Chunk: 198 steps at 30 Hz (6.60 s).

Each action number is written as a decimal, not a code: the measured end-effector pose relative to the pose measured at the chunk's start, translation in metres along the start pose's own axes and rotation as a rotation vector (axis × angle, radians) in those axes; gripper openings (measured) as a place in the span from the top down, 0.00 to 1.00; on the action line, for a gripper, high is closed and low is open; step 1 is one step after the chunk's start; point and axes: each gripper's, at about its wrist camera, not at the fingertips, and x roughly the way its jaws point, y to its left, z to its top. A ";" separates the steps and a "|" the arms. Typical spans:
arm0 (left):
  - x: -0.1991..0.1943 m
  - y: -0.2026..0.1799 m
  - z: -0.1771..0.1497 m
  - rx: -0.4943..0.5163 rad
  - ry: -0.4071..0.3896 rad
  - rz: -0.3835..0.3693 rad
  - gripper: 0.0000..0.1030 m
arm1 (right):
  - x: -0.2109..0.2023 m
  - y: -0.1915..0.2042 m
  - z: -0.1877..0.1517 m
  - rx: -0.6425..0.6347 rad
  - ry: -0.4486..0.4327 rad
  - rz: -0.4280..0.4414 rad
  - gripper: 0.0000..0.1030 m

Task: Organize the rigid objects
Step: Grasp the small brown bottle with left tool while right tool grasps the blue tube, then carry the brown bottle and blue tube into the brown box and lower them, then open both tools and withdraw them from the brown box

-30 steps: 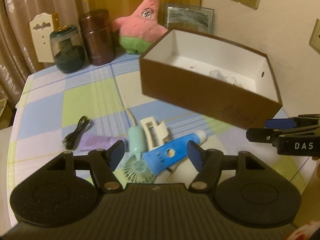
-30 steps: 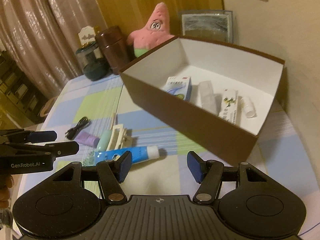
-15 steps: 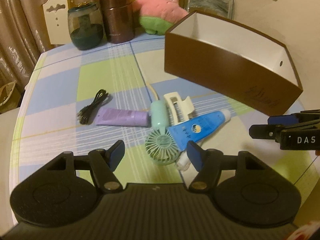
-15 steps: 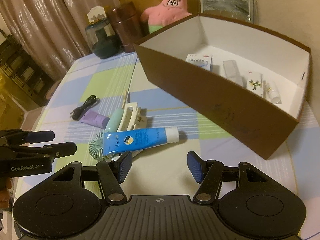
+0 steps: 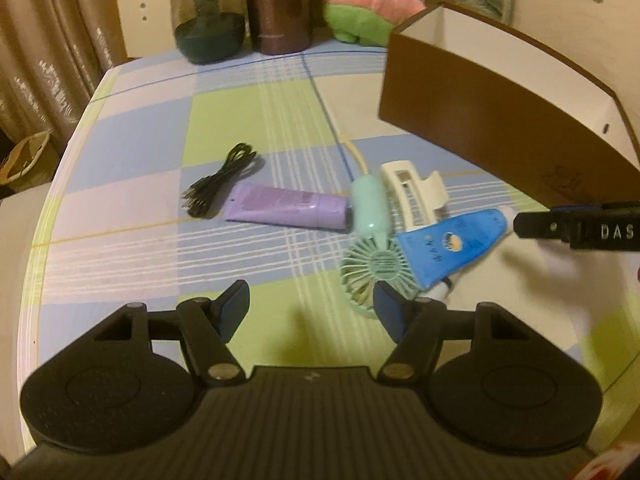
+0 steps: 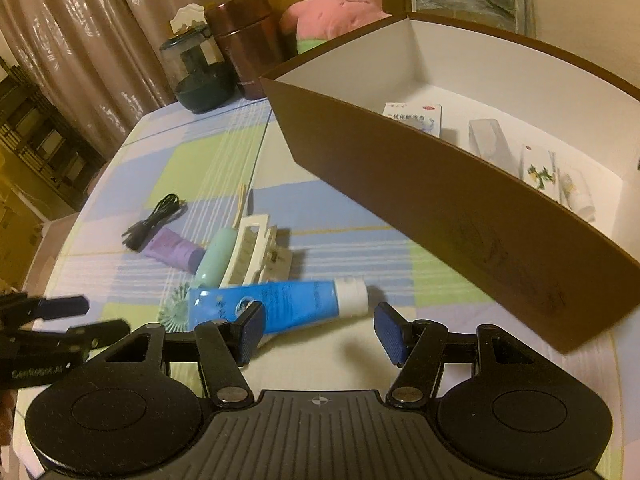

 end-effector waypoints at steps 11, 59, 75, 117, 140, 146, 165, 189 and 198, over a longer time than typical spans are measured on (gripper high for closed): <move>0.014 0.027 -0.004 -0.071 0.038 0.058 0.36 | 0.046 -0.012 0.019 0.005 0.007 0.063 0.41; 0.019 -0.046 -0.044 0.126 0.011 -0.184 0.47 | -0.017 -0.014 -0.087 -0.223 0.052 -0.106 0.71; 0.034 -0.080 -0.052 0.161 0.052 -0.235 0.82 | -0.024 -0.024 -0.091 -0.135 0.044 -0.084 0.71; 0.039 -0.097 -0.015 0.158 0.041 -0.184 0.80 | -0.016 -0.013 -0.066 -0.149 0.003 -0.065 0.64; -0.030 -0.118 0.089 0.193 -0.175 -0.228 0.80 | -0.093 -0.016 0.027 -0.009 -0.224 -0.019 0.64; -0.024 -0.132 0.134 0.221 -0.221 -0.248 0.80 | -0.093 -0.034 0.066 0.053 -0.264 -0.030 0.64; 0.059 -0.149 0.223 0.250 -0.154 -0.211 0.80 | -0.022 -0.076 0.128 0.201 -0.188 -0.091 0.64; 0.131 -0.160 0.238 0.377 -0.026 -0.186 0.61 | 0.040 -0.090 0.135 0.285 -0.048 -0.219 0.62; 0.127 -0.154 0.234 0.370 -0.020 -0.212 0.61 | 0.031 -0.089 0.130 0.262 -0.041 -0.217 0.57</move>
